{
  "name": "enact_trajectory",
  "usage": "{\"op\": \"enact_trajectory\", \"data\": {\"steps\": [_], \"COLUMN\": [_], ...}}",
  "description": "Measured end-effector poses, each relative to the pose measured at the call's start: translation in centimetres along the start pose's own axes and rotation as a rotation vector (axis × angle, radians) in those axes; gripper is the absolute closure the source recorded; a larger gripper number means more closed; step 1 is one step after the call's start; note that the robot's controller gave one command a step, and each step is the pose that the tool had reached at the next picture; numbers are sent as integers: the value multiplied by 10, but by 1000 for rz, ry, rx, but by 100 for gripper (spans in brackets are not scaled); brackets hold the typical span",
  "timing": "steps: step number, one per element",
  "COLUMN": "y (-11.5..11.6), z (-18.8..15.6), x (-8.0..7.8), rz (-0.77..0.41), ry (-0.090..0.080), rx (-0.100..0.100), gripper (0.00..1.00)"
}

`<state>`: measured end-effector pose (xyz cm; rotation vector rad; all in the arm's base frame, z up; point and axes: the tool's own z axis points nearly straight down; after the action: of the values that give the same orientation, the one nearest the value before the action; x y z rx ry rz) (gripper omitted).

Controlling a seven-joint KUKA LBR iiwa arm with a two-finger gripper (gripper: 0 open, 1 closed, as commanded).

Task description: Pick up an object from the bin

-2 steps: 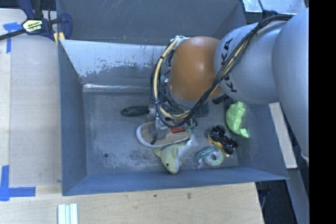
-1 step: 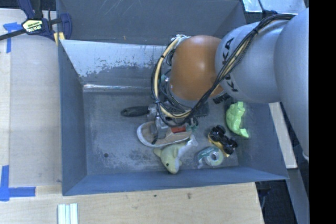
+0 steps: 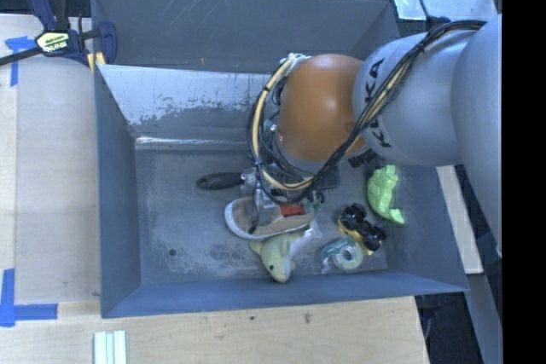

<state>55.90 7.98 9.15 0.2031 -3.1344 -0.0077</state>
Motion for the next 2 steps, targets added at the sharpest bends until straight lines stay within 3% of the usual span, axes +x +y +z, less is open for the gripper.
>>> {"op": "enact_trajectory", "data": {"steps": [2], "y": [0], "z": [-40], "x": [0], "rz": [0], "ry": [0], "rx": [0], "gripper": [100]}}
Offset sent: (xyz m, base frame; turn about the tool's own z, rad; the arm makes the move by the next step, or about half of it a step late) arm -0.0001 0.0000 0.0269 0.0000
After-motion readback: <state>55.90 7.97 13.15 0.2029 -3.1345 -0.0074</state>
